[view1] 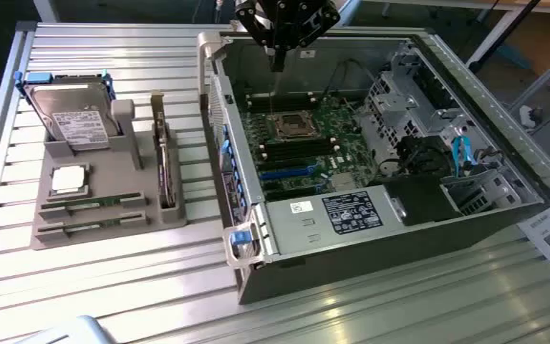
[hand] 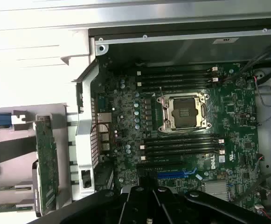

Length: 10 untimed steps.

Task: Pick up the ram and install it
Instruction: 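Reach for the ram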

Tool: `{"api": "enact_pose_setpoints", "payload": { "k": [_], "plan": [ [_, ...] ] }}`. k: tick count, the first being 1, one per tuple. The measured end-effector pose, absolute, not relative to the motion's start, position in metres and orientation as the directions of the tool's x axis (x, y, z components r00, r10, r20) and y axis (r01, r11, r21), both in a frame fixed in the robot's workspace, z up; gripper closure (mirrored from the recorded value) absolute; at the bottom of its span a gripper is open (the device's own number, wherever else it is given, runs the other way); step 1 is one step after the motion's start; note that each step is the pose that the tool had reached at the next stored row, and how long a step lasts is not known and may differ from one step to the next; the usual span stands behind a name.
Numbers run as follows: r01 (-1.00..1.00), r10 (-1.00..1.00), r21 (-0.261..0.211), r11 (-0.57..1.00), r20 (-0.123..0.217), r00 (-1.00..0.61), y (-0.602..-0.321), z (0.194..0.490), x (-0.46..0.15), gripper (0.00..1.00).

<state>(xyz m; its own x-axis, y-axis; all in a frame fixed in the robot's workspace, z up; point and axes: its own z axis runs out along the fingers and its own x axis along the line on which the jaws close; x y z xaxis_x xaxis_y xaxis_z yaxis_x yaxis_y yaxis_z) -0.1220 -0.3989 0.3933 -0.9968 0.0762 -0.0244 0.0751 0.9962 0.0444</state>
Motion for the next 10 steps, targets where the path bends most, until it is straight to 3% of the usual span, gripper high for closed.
{"api": "enact_pose_setpoints", "payload": {
  "k": [10],
  "plan": [
    [0.075,0.076,0.044,0.996,-0.024,-0.997,-0.3989,0.3933,-0.122,0.9]
  ]
}}
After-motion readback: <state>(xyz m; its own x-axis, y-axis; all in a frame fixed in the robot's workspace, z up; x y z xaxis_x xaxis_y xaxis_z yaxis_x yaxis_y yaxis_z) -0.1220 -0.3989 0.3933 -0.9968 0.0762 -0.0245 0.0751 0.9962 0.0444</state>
